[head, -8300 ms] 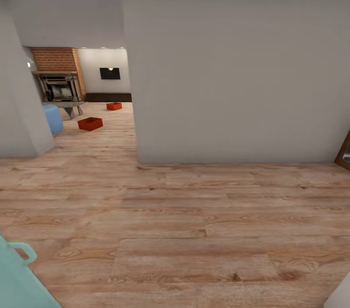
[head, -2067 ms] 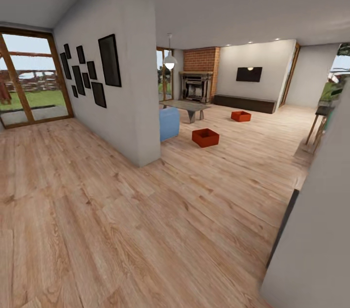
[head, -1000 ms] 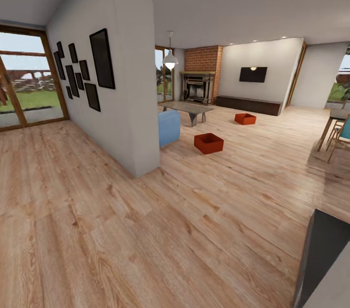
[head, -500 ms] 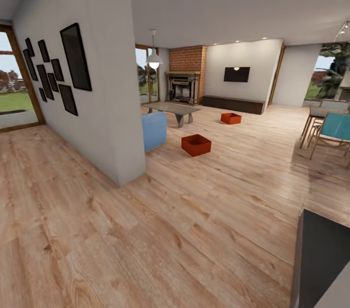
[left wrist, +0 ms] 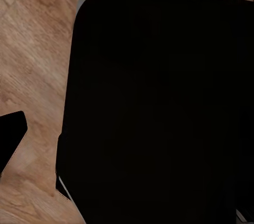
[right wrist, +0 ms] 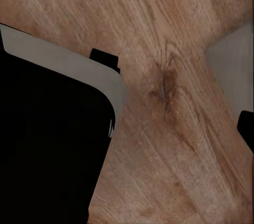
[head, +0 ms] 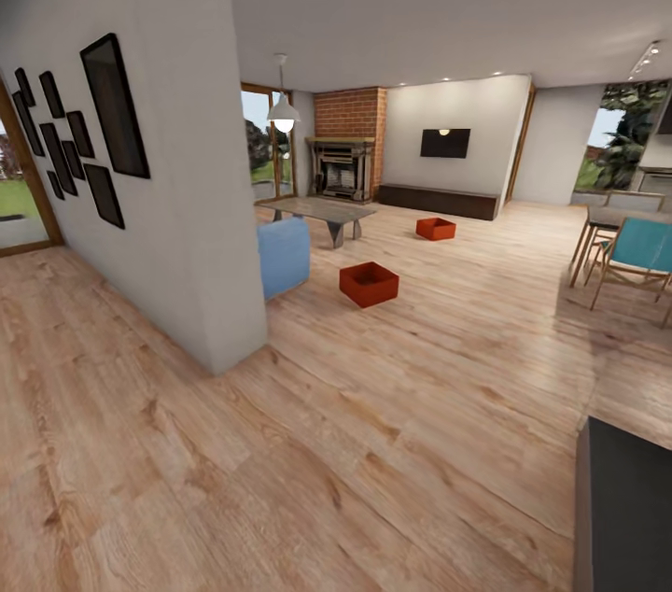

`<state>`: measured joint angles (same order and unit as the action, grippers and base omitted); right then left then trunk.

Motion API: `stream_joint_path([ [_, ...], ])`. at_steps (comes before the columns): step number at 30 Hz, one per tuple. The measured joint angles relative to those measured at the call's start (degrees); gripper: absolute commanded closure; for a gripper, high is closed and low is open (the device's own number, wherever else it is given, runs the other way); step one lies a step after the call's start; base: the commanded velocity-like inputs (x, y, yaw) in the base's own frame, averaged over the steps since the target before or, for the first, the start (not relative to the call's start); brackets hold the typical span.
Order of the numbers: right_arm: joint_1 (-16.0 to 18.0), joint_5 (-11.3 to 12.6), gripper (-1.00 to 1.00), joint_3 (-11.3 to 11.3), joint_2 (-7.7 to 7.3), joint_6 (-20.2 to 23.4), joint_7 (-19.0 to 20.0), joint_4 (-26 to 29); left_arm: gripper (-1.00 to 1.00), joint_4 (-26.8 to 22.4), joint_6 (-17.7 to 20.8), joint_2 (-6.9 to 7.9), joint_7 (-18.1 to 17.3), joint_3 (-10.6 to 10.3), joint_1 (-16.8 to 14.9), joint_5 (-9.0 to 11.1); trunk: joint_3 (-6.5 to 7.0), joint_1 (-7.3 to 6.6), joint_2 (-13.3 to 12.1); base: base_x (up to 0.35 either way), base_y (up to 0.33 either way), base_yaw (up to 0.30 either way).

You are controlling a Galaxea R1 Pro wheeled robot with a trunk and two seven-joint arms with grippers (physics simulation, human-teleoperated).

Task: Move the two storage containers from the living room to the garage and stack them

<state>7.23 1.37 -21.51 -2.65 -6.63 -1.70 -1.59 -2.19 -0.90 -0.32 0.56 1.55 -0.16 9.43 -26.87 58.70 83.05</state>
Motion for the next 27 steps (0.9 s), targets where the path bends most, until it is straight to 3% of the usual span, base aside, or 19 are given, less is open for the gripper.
stream_joint_path([
  [16, 0.0, 0.0, -1.0, 0.0, 0.36, -0.1, -0.1, 0.0, -1.0, 0.0, 0.0, -0.01, 0.0, 0.0, 0.0, 0.0, 0.0, 0.0, 0.0, 0.331, 0.0, -0.011],
  [27, 0.0, 0.1, -1.0, 0.0, 0.51, -0.1, -0.1, 0.0, -1.0, 0.0, 0.0, 0.02, 0.0, 0.0, 0.0, 0.0, 0.0, 0.0, 0.0, 0.331, 0.0, -0.234],
])
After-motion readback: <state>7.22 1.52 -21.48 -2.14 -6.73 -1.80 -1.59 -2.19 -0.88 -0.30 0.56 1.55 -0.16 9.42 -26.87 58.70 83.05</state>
